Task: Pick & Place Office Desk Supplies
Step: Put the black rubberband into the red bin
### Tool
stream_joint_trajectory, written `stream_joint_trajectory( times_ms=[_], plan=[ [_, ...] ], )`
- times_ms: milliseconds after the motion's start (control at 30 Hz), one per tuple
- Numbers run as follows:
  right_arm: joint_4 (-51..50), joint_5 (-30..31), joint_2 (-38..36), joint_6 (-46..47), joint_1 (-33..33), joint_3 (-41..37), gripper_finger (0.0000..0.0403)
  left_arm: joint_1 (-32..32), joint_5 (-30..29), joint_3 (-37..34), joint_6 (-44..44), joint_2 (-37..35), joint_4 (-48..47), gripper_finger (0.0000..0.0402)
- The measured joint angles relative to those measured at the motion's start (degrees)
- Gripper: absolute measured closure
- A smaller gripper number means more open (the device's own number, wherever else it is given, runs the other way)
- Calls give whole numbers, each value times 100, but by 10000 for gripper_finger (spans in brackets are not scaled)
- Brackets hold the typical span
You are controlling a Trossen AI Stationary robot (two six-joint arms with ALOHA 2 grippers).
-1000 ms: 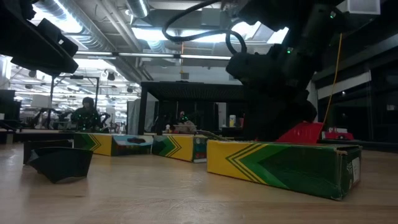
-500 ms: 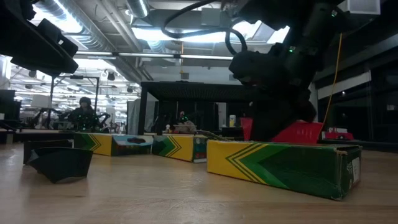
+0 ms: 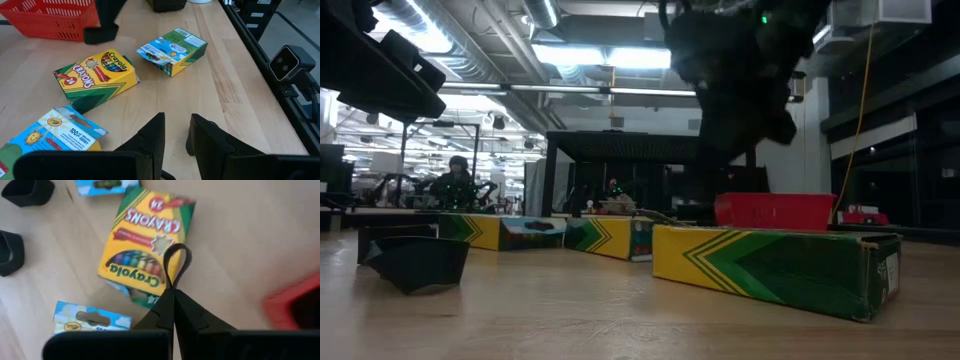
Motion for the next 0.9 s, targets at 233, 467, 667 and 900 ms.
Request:
stream_joint_trajectory(
  times_ms=[233,467,667,900],
  plan=[
    [-1758,750,0,-102,27,885,402,0,105,0,-7,0,0,313],
    [-3660,1396,-11,485,5,1304,402,0,103,0,-46,0,0,313],
    [-3904,1378,-11,652,-110,974,403,2,97,0,-28,2,1,313],
    [-3536,1438,-11,544,-413,370,402,2,97,0,-50,7,0,313]
  ],
)
